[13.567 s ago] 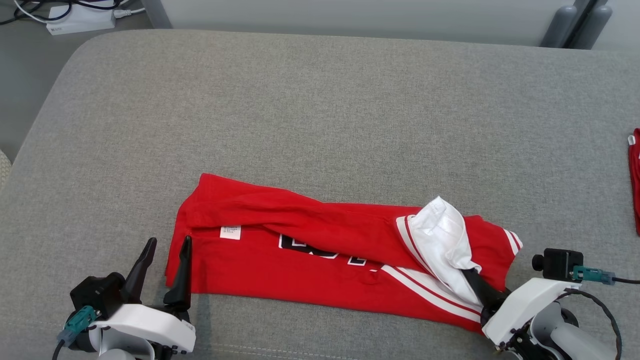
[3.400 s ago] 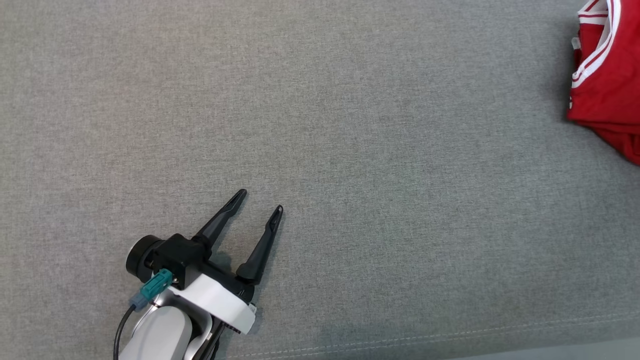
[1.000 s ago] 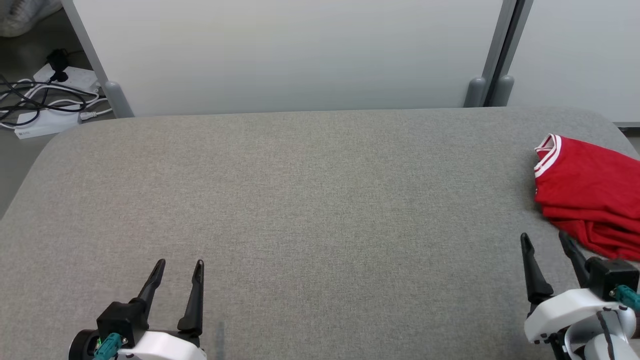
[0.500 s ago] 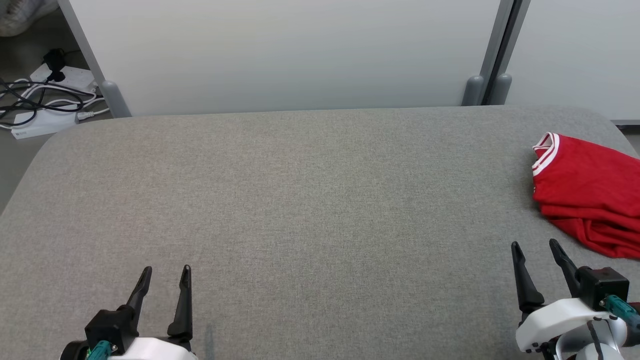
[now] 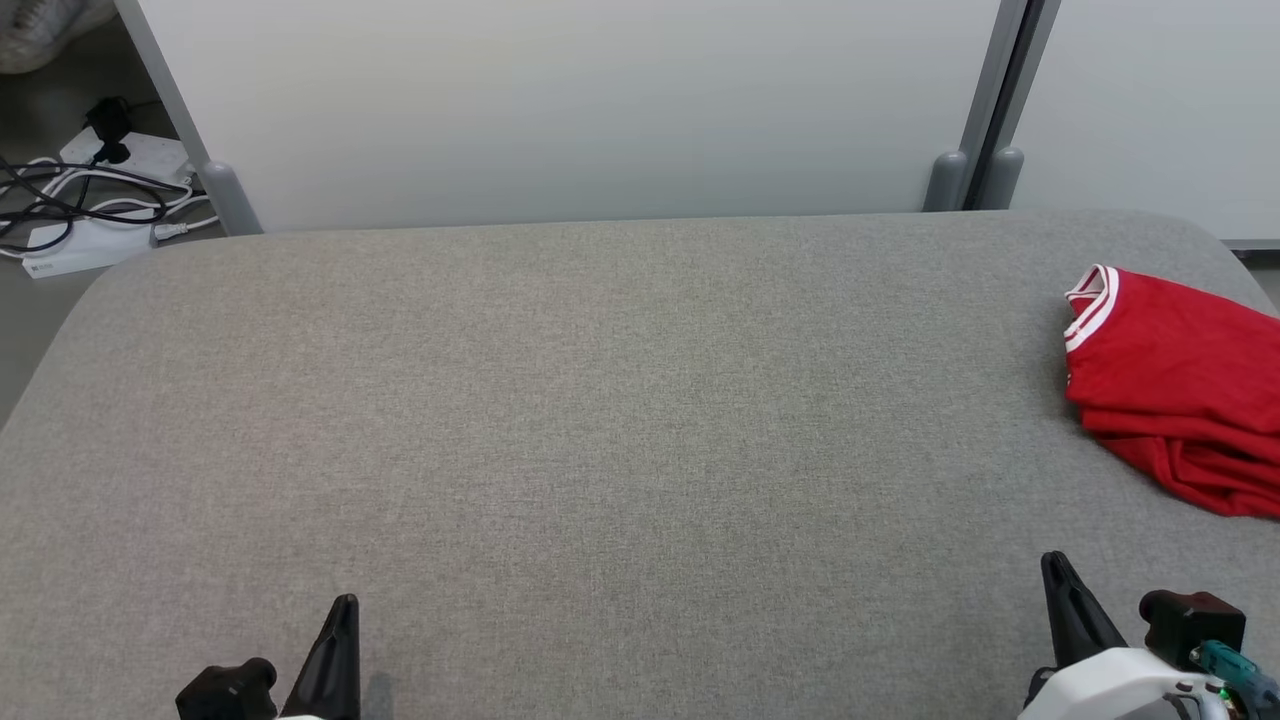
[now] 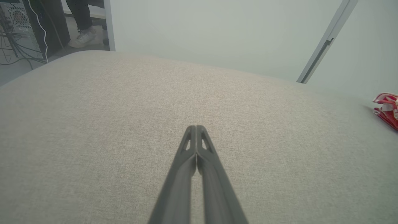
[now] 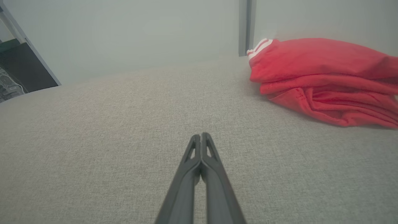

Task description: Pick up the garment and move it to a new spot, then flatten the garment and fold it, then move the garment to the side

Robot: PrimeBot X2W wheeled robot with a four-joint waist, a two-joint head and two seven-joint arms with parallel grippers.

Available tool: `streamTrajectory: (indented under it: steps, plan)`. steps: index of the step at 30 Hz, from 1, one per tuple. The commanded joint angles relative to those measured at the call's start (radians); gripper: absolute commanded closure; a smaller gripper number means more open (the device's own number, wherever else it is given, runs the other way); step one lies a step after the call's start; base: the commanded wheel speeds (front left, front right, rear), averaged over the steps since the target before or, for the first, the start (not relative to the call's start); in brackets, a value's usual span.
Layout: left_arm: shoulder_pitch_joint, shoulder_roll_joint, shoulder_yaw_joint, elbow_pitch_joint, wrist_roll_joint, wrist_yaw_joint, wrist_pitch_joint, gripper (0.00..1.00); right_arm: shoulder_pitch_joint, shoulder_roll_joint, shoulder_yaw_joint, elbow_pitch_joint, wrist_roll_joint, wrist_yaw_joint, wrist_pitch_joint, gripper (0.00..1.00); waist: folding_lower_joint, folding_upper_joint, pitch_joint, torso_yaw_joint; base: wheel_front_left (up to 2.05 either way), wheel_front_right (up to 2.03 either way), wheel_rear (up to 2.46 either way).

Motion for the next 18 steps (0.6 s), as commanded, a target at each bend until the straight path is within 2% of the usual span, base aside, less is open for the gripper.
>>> streamTrajectory:
  steps: [1, 18]
  plan:
    - [-0.038, 0.013, 0.009, -0.028, -0.027, -0.003, 0.003, 1.00, -0.034, -0.012, -0.009, -0.036, 0.026, 0.000, 0.006, 1.00, -0.0001, -0.0001, 0.001, 0.000, 0.00, 0.00, 0.00]
    - [-0.054, 0.015, 0.015, -0.046, -0.225, -0.009, 0.050, 1.00, -0.030, -0.007, -0.023, -0.074, 0.226, 0.000, 0.052, 1.00, -0.0005, -0.0001, 0.004, 0.000, 0.00, 0.00, 0.00]
